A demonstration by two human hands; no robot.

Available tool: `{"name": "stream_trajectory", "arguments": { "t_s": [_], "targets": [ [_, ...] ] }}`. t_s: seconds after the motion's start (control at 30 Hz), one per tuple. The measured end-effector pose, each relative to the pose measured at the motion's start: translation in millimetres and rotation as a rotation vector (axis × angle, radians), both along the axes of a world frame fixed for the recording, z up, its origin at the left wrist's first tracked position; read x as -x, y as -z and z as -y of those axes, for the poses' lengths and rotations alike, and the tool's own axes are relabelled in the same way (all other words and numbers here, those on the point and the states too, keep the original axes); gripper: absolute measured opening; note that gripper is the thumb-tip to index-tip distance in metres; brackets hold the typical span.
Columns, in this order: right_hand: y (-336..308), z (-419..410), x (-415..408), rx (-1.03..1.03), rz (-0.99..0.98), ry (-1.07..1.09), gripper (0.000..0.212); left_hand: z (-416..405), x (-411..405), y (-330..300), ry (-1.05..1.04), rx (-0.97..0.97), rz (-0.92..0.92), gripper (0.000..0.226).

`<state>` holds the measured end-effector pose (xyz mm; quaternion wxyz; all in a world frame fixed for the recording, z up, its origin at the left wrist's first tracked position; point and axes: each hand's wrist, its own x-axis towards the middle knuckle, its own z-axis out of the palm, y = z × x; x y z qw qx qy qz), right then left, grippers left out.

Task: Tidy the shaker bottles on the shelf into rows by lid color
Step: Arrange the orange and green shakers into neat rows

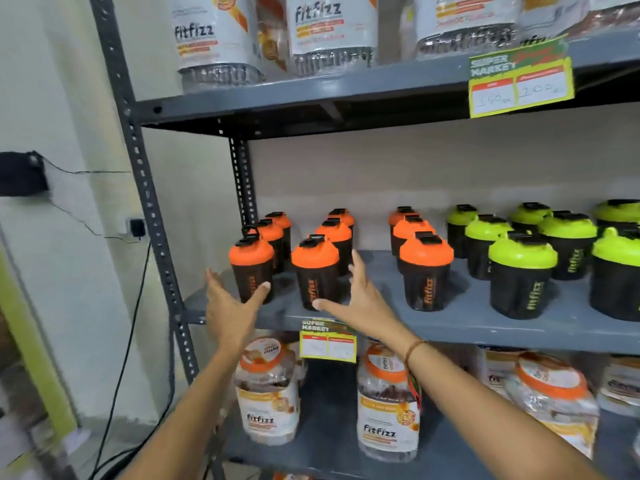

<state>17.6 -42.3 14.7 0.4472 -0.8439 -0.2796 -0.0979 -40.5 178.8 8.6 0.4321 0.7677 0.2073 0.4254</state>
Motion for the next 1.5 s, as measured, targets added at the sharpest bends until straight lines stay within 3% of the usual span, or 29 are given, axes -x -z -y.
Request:
{"name": "stream_trajectory", "arguments": {
  "t_s": [0.1,0.2,0.3,0.5,0.8,1.13,1.5],
  "targets": [
    [5.3,-18.9,-12.8,-0.016,-0.085,0.067,0.131,-34.9,-16.9,5.6,0.133,-0.048,-0.204,0.112],
    [4.9,-32.0,-20.2,-0.071,-0.086,0.148,0.123,-56.3,-31.0,5.1,0.362,0.002,-0.177,0.098],
    [5.8,-36.5,-24.8,-0.126,-0.078,0.167,0.112,-68.6,-41.6,5.0,0.451,-0.026,-0.162,0.083],
    [8.0,-38.4,-23.2,-0.142,-0.072,0.199,0.085,-76.4,-51.0,4.6,0.47,-0.128,-0.116,0.073],
    [5.3,-34.9,-20.4,-0.151,-0.065,0.267,0.074,-93.8,-50.8,5.0,0.479,-0.111,-0.13,0.072],
    [6.5,-25.1,-26.1,-0.129,-0.073,0.234,0.07,-93.1,-52.7,9.5,0.46,-0.111,-0.146,0.078],
    [7.2,-23.3,-27.1,-0.134,-0.097,0.155,0.082,-90.4,-51.4,10.3,0.446,-0.108,-0.16,0.083]
  ]
}}
